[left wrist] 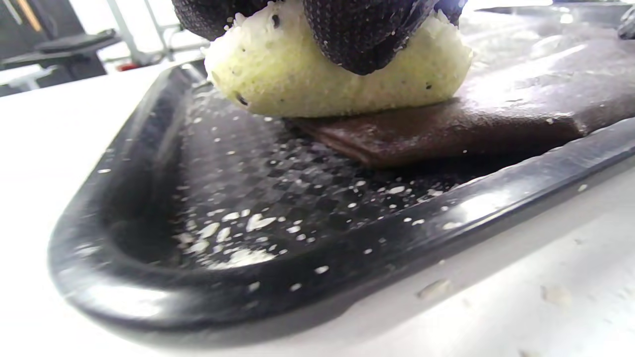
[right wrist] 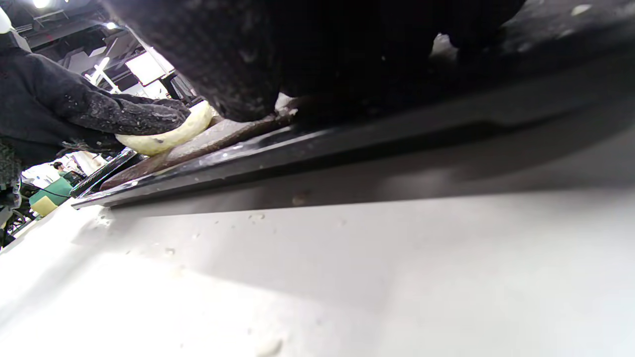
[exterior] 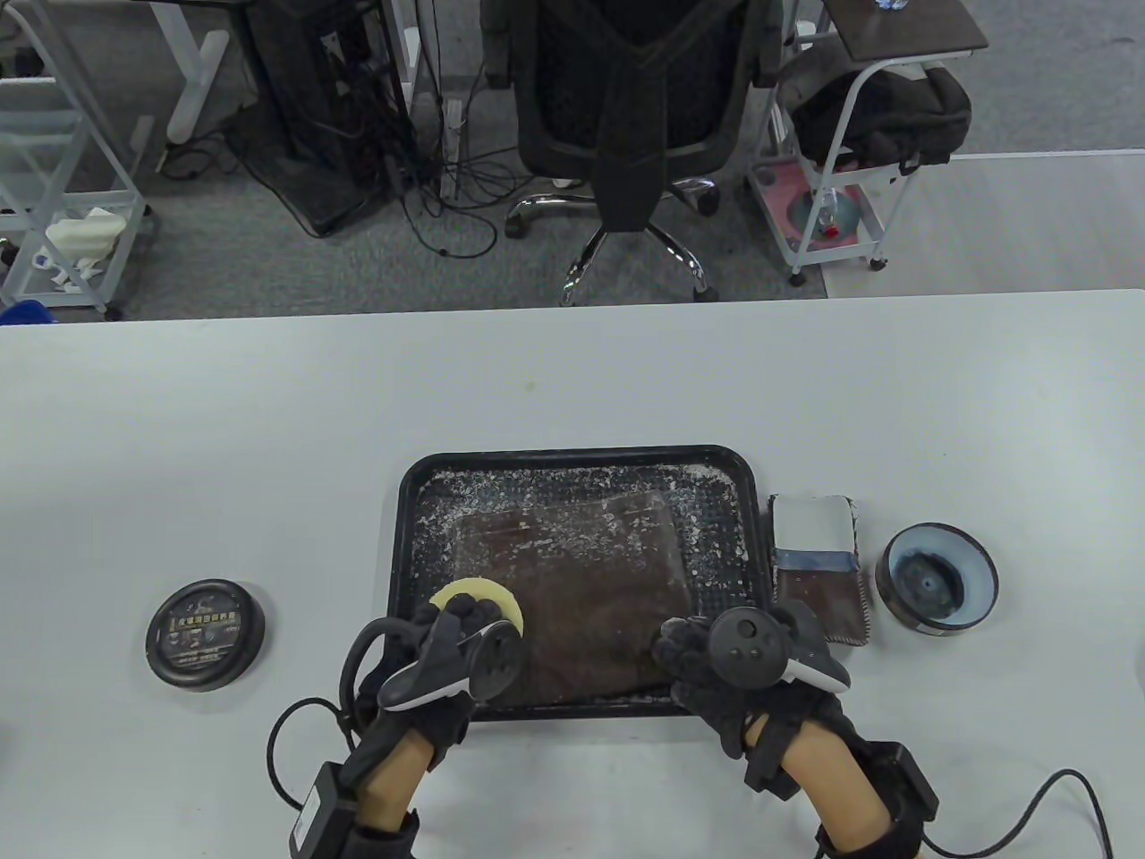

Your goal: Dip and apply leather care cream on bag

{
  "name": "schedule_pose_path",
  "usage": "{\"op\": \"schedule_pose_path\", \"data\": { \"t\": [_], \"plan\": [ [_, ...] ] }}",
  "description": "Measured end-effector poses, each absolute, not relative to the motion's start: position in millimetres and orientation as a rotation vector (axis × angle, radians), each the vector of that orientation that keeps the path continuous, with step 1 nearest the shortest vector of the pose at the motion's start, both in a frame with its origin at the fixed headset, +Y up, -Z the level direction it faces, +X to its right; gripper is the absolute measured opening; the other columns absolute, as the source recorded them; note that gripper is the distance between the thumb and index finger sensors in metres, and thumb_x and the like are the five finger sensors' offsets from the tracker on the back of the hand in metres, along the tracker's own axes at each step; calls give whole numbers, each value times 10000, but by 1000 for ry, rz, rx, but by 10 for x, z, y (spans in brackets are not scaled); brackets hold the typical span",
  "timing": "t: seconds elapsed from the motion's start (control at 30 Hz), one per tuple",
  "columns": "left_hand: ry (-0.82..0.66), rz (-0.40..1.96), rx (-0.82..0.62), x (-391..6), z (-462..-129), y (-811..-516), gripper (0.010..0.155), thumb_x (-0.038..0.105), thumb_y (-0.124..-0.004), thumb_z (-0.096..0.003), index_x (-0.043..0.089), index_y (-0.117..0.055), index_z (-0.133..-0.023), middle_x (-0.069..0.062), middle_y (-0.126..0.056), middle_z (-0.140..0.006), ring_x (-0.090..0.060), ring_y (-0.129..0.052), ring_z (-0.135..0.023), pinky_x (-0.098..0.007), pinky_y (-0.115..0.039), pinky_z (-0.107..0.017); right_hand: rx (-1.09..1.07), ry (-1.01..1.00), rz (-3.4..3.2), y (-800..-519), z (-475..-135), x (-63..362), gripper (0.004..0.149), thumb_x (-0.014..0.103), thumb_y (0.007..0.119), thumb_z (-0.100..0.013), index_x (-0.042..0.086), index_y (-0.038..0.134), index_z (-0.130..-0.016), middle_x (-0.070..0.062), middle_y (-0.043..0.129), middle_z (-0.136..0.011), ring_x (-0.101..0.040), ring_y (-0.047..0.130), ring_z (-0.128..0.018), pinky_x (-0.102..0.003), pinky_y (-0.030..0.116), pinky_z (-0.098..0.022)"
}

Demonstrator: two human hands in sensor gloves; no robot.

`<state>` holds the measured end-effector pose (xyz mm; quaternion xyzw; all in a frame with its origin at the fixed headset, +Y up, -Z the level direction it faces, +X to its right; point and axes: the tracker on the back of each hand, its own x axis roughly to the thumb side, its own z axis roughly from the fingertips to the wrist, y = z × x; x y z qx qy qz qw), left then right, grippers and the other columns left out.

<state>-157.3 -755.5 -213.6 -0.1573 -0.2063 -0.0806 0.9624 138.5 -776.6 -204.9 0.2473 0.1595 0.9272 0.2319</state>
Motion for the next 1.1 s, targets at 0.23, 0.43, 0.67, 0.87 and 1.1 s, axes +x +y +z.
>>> {"op": "schedule_pose_path", "data": {
  "t": [0.23, 0.43, 0.67, 0.87, 1.1],
  "plan": [
    [-354, -178, -354, -1702, -2121, -7520, 551, 197, -774, -453, 416, -700, -953, 59, -659, -1067, -228, -706, -1016, -455, -633, -731, 673, 424, 2553, -7761, -2055, 1381, 517, 250, 878, -485, 77, 779, -962, -233, 669, -1027, -500, 615, -914, -613, 602, -636],
    [-389, -239, -298, -1603, -2054, -7531, 547, 202, -772, -450, 386, -714, -962, 21, -684, -1057, -271, -745, -989, -457, -675, -712, 652, 395, 2544, -7756, -2073, 1404, 537, 253, 861, -491, 82, 741, -986, -234, 696, -1018, -480, 658, -899, -592, 635, -627],
    [-467, -187, -238, -1453, -2033, -7561, 548, 202, -772, -447, 358, -721, -970, -36, -707, -1045, -304, -785, -958, -459, -711, -691, 634, 377, 2536, -7770, -2108, 1409, 534, 143, 819, -498, 85, 679, -1010, -233, 677, -1021, -486, 650, -907, -574, 628, -633],
    [-561, -147, -196, -1166, -2040, -7605, 548, 201, -772, -446, 355, -723, -969, -34, -708, -1042, -306, -786, -953, -462, -712, -686, 612, 376, 2529, -7789, -2137, 1422, 540, 119, 792, -499, 97, 654, -1020, -236, 649, -1033, -477, 647, -898, -552, 623, -628],
    [-636, -144, -169, -829, -2034, -7629, 549, 202, -769, -449, 349, -714, -975, -40, -700, -1045, -312, -784, -954, -464, -712, -687, 575, 368, 2532, -7816, -2179, 1429, 563, 92, 721, -502, 125, 588, -1049, -226, 560, -1081, -431, 652, -881, -518, 616, -616]
  ]
}}
